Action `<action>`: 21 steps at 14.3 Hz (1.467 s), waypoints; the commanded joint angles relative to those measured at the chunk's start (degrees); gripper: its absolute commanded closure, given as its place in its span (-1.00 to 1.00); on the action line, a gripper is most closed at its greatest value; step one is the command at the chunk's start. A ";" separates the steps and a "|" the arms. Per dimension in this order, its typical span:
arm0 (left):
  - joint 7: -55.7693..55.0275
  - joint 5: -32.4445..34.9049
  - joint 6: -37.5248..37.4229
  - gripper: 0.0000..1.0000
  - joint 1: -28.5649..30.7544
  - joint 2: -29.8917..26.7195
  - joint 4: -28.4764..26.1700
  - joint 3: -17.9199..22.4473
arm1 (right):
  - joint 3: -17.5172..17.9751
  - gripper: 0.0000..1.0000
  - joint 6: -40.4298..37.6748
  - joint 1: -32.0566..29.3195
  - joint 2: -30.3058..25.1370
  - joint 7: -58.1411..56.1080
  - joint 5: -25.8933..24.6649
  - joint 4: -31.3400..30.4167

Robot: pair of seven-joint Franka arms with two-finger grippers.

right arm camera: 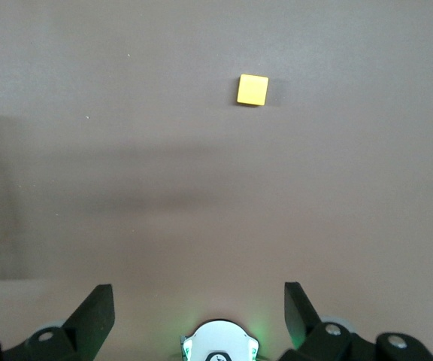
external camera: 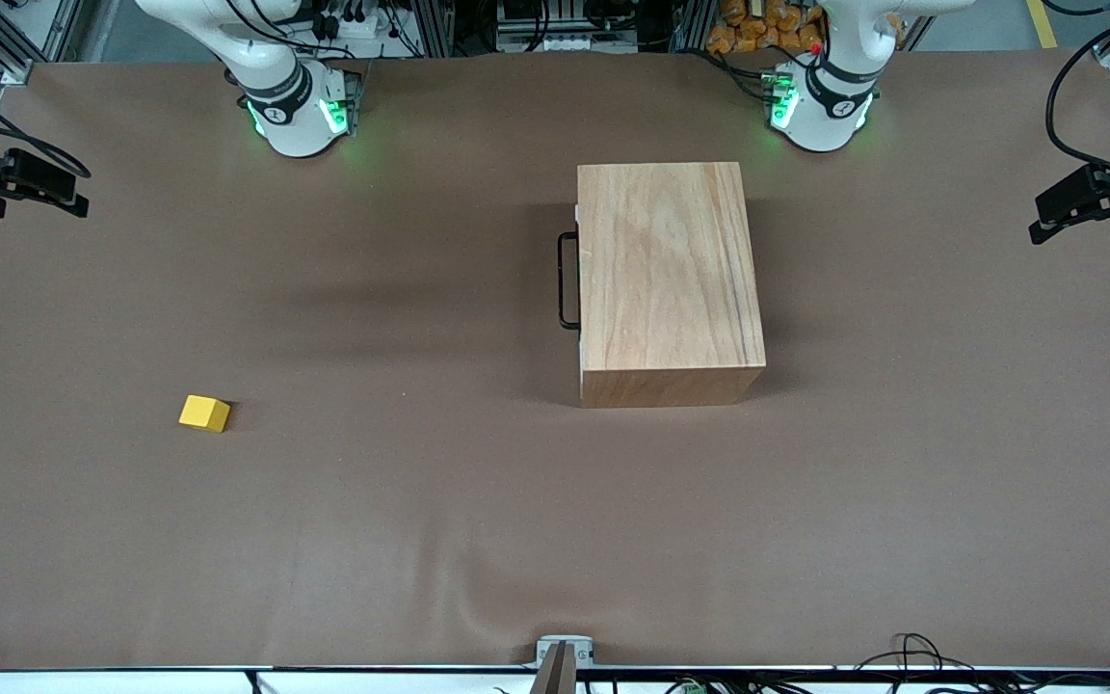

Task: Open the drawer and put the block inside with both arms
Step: 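Move the left gripper toward the drawer handle of the wooden cabinet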

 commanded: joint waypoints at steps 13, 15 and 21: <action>-0.57 -0.47 -1.25 -1.00 -1.70 1.08 0.61 -2.27 | 0.29 -1.00 3.34 -0.65 -0.40 -0.86 -0.51 -1.23; -0.66 -0.64 -1.25 -1.00 -1.78 1.78 0.61 -2.89 | 0.29 -1.00 3.87 -0.92 -0.23 -0.86 -0.25 -0.78; -10.48 -0.65 -1.60 -1.00 -2.22 4.15 0.69 -12.02 | 0.38 -1.00 3.34 -0.65 2.40 -0.69 0.72 1.67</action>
